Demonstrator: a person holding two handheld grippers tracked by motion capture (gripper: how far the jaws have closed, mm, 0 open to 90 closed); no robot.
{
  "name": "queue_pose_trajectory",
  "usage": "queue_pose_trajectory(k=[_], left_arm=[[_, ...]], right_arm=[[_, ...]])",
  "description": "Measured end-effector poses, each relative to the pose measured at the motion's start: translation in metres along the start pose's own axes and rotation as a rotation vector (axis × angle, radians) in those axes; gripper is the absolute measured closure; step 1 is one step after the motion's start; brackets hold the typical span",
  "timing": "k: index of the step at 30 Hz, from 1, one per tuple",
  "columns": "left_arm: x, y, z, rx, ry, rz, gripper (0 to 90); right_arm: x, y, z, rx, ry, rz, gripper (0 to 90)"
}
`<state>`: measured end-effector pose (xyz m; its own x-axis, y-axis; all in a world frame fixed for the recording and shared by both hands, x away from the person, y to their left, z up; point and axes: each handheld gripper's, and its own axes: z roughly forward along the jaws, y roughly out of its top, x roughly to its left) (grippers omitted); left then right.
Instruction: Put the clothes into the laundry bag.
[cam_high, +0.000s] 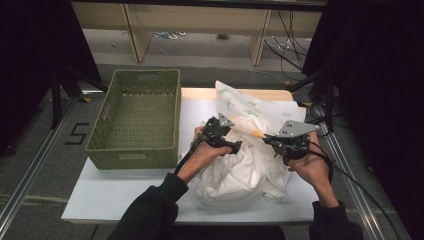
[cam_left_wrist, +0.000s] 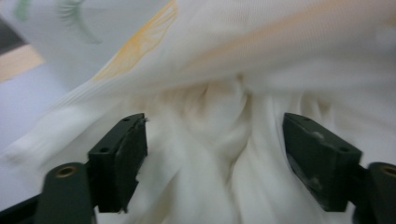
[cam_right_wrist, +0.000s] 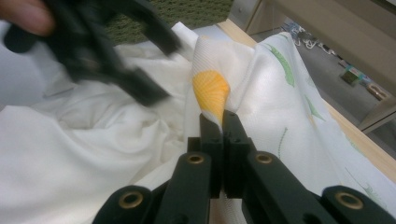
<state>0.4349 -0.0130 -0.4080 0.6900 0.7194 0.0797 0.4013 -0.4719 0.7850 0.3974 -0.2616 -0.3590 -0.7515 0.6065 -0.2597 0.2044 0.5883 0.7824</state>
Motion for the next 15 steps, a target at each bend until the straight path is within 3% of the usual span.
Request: queue_pose_trajectory(k=[1, 2, 4, 7, 8, 9, 12, 15], left_arm=[[0.001, -0.006, -0.005, 0.001, 0.033, 0.059, 16.5], [0.001, -0.011, -0.006, 0.015, 0.027, 0.063, 16.2], [0.008, -0.017, -0.002, 0.009, -0.025, 0.011, 15.9], [0.018, -0.02, 0.016, 0.041, -0.067, -0.003, 15.1], [0.018, -0.022, 0.024, 0.044, -0.102, -0.055, 16.8], [0.019, -0.023, 0.03, 0.047, -0.141, -0.073, 25.4], [0.014, -0.024, 0.042, 0.02, -0.245, -0.104, 65.3], [0.003, -0.019, 0.039, -0.029, -0.275, -0.109, 78.4]], right_arm=[[0.0, 0.0, 0.0, -0.002, 0.0, -0.004, 90.0], [0.001, 0.001, 0.001, -0.003, 0.0, -0.002, 90.0], [0.002, 0.003, 0.002, 0.0, 0.003, -0.009, 90.0], [0.004, 0.003, 0.003, 0.003, 0.003, -0.008, 90.0], [0.005, 0.003, 0.003, 0.005, 0.003, -0.004, 90.0], [0.004, 0.003, 0.003, 0.003, 0.006, -0.011, 90.0], [0.003, 0.003, 0.004, 0.001, 0.008, -0.014, 90.0], [0.004, 0.002, 0.004, 0.003, 0.01, -0.011, 90.0]])
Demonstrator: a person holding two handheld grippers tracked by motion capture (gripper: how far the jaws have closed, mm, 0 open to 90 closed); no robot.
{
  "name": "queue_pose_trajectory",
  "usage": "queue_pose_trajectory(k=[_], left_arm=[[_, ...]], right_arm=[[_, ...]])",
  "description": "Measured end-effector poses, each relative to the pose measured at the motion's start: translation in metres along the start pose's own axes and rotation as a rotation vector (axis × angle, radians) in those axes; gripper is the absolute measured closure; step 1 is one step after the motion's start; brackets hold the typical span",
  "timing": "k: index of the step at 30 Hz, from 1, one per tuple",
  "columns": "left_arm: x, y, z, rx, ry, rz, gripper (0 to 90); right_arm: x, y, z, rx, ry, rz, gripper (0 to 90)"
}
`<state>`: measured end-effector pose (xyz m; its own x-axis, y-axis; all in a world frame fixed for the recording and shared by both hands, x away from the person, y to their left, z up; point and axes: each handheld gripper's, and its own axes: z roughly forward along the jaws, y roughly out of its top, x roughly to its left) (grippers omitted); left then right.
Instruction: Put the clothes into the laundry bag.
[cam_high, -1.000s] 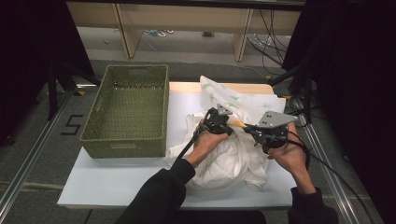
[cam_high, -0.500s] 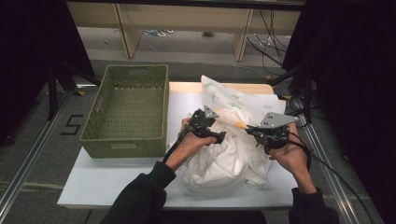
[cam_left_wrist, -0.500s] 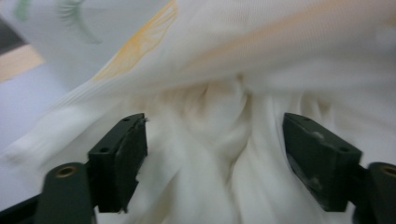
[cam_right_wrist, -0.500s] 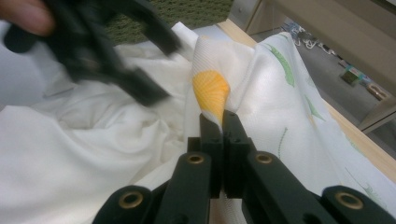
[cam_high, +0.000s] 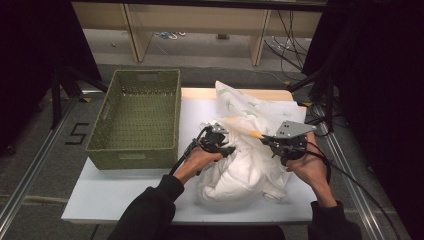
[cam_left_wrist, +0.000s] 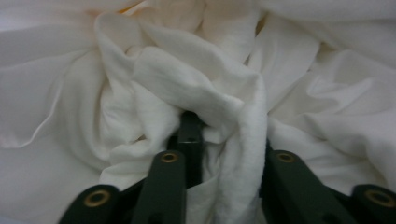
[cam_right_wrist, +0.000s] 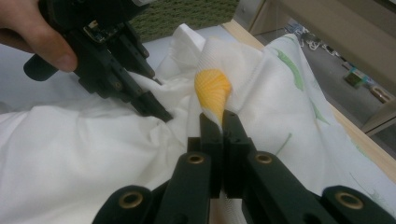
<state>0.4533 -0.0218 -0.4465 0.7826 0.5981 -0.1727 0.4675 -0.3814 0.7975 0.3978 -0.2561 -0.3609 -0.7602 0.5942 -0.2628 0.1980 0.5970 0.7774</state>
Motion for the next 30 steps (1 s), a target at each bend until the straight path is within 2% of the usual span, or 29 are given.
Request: queue_pose_trajectory(k=[1, 2, 3, 4, 6, 7, 8, 10, 12, 14, 16, 17, 19, 21, 23, 24, 26, 28, 30], left_arm=[[-0.006, 0.002, -0.002, -0.023, -0.021, -0.007, 79.9], [-0.016, 0.008, -0.005, -0.045, -0.043, 0.003, 80.9], [-0.016, 0.008, -0.005, -0.045, -0.043, 0.003, 81.0], [-0.023, 0.012, -0.006, -0.053, -0.051, 0.013, 81.0], [-0.033, 0.018, -0.005, -0.058, -0.033, 0.053, 80.9], [-0.032, 0.021, -0.004, -0.044, -0.026, 0.073, 80.9], [-0.028, 0.024, 0.001, -0.059, -0.006, 0.073, 80.9], [-0.015, 0.028, 0.011, -0.056, 0.054, 0.049, 80.8], [0.004, 0.023, 0.03, -0.04, 0.103, -0.023, 78.8], [0.009, 0.02, 0.035, -0.022, 0.102, -0.033, 77.1], [0.01, 0.018, 0.034, -0.02, 0.087, -0.04, 60.0], [0.008, 0.018, 0.028, -0.021, 0.097, -0.024, 60.0], [0.004, 0.018, 0.011, -0.017, 0.159, 0.043, 39.8], [0.004, 0.015, -0.009, -0.006, 0.21, 0.085, 23.3], [0.007, 0.009, -0.026, -0.015, 0.251, 0.11, 21.2], [0.01, 0.005, -0.031, -0.009, 0.261, 0.102, 16.1], [0.018, -0.001, -0.036, 0.044, 0.25, 0.094, 15.8], [0.022, -0.007, -0.031, 0.061, 0.241, 0.067, 15.5], [0.024, -0.009, -0.019, 0.087, 0.257, 0.058, 15.0]], right_arm=[[0.0, 0.0, 0.0, 0.0, 0.004, 0.001, 90.0], [0.001, 0.001, 0.0, -0.008, 0.013, -0.004, 90.0], [0.001, 0.001, 0.0, -0.008, 0.013, -0.004, 90.0], [0.001, 0.002, -0.001, -0.01, 0.01, -0.02, 90.0], [0.006, 0.008, -0.007, -0.021, 0.017, -0.02, 90.0], [0.006, 0.008, -0.007, -0.021, 0.017, -0.02, 90.0], [0.006, 0.008, -0.008, -0.023, 0.012, -0.019, 90.0], [0.006, 0.008, -0.01, -0.022, 0.008, -0.021, 90.0], [0.008, 0.007, -0.007, -0.014, 0.017, -0.021, 90.0], [0.008, 0.006, -0.006, -0.009, 0.019, -0.021, 90.0], [0.009, 0.005, -0.001, 0.001, 0.033, -0.017, 90.0], [0.008, 0.004, 0.0, -0.002, 0.033, -0.021, 90.0], [0.006, 0.002, -0.001, 0.002, 0.03, -0.01, 90.0], [0.004, 0.002, -0.003, -0.008, 0.026, -0.01, 90.0], [0.004, 0.002, -0.004, -0.009, 0.023, -0.009, 90.0], [0.006, 0.003, -0.003, -0.007, 0.028, -0.004, 90.0], [0.006, 0.003, -0.002, -0.008, 0.028, -0.006, 90.0], [0.007, 0.004, -0.001, -0.004, 0.029, -0.01, 90.0], [0.008, 0.004, 0.0, -0.001, 0.03, -0.016, 90.0]])
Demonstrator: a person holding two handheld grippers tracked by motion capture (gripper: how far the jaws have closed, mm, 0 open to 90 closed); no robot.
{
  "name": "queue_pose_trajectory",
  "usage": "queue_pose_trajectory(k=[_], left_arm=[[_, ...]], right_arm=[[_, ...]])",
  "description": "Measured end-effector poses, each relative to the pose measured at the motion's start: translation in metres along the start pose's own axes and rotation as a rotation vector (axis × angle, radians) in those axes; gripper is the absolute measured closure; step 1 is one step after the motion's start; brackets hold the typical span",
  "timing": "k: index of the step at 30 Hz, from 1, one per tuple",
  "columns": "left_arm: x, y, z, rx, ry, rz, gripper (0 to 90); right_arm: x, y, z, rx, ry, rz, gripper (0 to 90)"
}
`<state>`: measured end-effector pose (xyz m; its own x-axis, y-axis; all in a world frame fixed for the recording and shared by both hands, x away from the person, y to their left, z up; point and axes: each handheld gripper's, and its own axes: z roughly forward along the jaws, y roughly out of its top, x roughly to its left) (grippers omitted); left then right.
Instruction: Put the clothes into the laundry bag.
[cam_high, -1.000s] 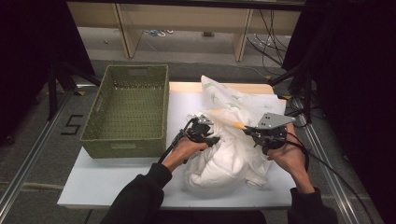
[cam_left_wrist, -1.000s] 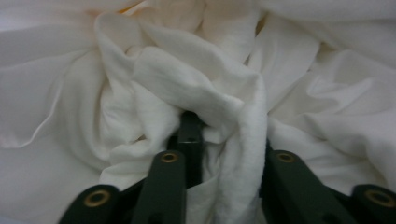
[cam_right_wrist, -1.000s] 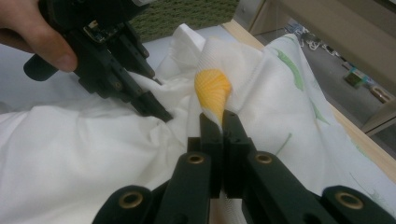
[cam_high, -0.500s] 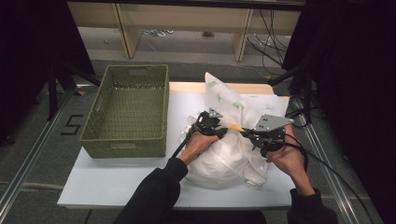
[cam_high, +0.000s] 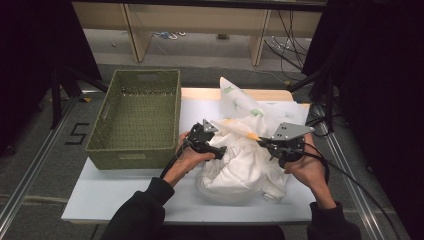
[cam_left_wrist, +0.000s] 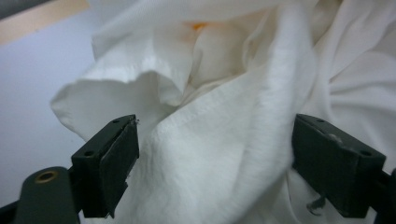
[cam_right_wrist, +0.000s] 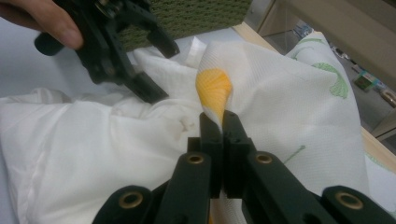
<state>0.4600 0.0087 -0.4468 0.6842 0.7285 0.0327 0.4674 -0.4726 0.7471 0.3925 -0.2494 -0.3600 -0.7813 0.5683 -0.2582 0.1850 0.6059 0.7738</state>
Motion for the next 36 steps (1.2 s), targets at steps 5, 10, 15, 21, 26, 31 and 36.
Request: queue_pose_trajectory(k=[5, 10, 15, 21, 26, 31, 36], left_arm=[[-0.002, -0.001, 0.02, -0.019, -0.148, -0.068, 49.8], [-0.025, 0.006, 0.005, -0.105, -0.274, -0.065, 78.9], [-0.055, 0.026, -0.006, -0.166, -0.322, -0.036, 79.7], [-0.051, 0.042, 0.03, -0.184, -0.208, -0.011, 79.9], [-0.038, 0.036, 0.055, -0.155, -0.2, -0.128, 75.7], [-0.034, 0.032, 0.007, -0.119, -0.063, 0.035, 38.2], [-0.008, 0.021, -0.02, -0.106, 0.065, 0.082, 20.7]], right_arm=[[-0.002, -0.001, -0.001, -0.002, 0.003, 0.011, 90.0], [-0.003, -0.002, -0.001, -0.001, 0.001, 0.012, 90.0], [-0.002, 0.0, -0.004, -0.011, 0.003, 0.007, 90.0], [0.001, 0.002, -0.01, -0.011, 0.003, 0.002, 90.0], [0.002, -0.003, -0.005, 0.016, 0.017, -0.002, 90.0], [-0.001, -0.006, -0.005, 0.005, 0.012, 0.001, 90.0], [0.001, -0.004, -0.004, 0.011, 0.012, 0.006, 90.0]])
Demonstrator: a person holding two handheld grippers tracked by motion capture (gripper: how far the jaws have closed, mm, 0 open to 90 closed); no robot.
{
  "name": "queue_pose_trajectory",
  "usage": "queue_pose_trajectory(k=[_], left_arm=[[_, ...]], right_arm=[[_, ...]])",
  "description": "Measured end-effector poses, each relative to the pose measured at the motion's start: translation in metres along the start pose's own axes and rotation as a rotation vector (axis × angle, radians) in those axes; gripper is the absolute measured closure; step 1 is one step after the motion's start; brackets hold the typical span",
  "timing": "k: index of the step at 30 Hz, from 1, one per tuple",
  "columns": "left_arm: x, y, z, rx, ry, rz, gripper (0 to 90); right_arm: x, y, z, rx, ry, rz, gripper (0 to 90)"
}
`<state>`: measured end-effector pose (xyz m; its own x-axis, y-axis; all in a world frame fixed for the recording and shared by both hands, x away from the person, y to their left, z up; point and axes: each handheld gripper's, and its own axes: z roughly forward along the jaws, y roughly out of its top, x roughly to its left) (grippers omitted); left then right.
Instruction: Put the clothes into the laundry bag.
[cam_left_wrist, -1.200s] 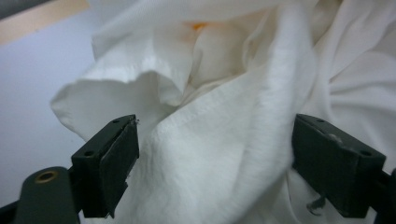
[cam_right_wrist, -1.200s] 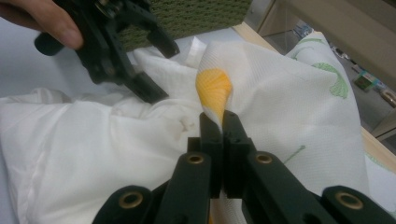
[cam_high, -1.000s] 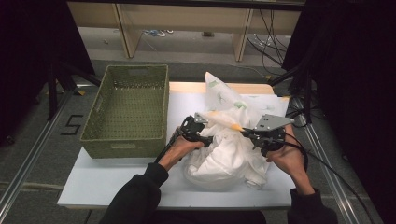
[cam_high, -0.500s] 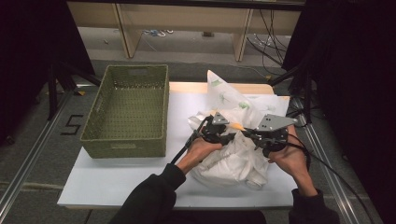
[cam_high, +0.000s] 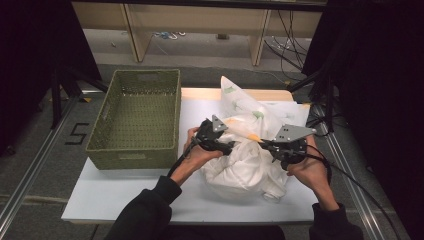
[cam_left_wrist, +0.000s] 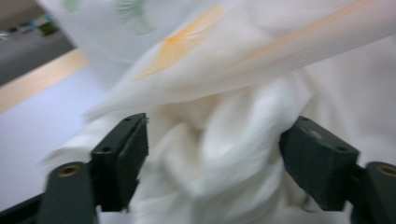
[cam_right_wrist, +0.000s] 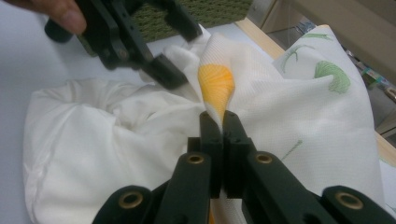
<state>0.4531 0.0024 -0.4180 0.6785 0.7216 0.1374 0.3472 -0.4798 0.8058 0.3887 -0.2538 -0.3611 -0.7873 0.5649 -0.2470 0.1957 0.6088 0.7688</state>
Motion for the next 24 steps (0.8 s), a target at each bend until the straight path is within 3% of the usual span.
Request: queue_pose_trajectory(k=[1, 4, 7, 8, 9, 10, 11, 12, 13, 15, 20, 21, 22, 24], left_arm=[[0.007, -0.003, 0.002, 0.021, 0.01, -0.002, 18.6], [0.021, -0.011, 0.018, 0.077, -0.045, -0.07, 15.5], [0.029, -0.016, 0.04, 0.081, -0.05, -0.059, 15.1], [0.03, -0.018, 0.046, 0.081, -0.068, -0.09, 15.2], [0.03, -0.019, 0.052, 0.076, -0.108, -0.157, 16.5], [0.029, -0.021, 0.055, 0.055, -0.16, -0.192, 27.9], [0.026, -0.021, 0.056, 0.038, -0.194, -0.153, 45.6], [0.022, -0.02, 0.054, 0.036, -0.208, -0.113, 57.8], [0.018, -0.019, 0.051, 0.027, -0.216, -0.109, 68.0], [0.007, -0.013, 0.041, -0.003, -0.25, -0.086, 75.2], [-0.026, 0.006, 0.007, -0.04, -0.278, -0.002, 77.8], [-0.036, 0.011, 0.002, -0.022, -0.261, 0.026, 77.0], [-0.036, 0.011, 0.002, -0.022, -0.261, 0.026, 76.1], [-0.041, 0.016, -0.001, 0.027, -0.194, 0.081, 73.5]], right_arm=[[0.0, 0.0, 0.001, 0.001, 0.001, -0.001, 90.0], [0.002, 0.0, 0.002, 0.008, 0.007, 0.002, 90.0], [0.0, 0.0, 0.002, 0.007, 0.012, 0.009, 90.0], [-0.001, -0.001, 0.003, 0.002, 0.01, 0.005, 90.0], [-0.001, -0.001, 0.003, 0.003, 0.013, 0.007, 90.0], [-0.001, -0.002, 0.003, 0.001, 0.014, 0.005, 90.0], [-0.002, -0.002, 0.003, -0.002, 0.013, 0.001, 90.0], [-0.002, -0.002, 0.002, 0.002, 0.012, 0.01, 90.0], [-0.002, -0.002, 0.002, -0.001, 0.012, 0.011, 90.0], [-0.003, -0.002, 0.001, -0.003, 0.007, 0.009, 90.0], [-0.004, -0.003, 0.0, -0.002, 0.005, 0.012, 90.0], [-0.005, -0.004, -0.001, 0.0, 0.002, 0.008, 90.0], [-0.005, -0.004, -0.001, 0.0, 0.002, 0.008, 90.0], [-0.004, -0.004, -0.002, 0.001, -0.001, 0.011, 90.0]])
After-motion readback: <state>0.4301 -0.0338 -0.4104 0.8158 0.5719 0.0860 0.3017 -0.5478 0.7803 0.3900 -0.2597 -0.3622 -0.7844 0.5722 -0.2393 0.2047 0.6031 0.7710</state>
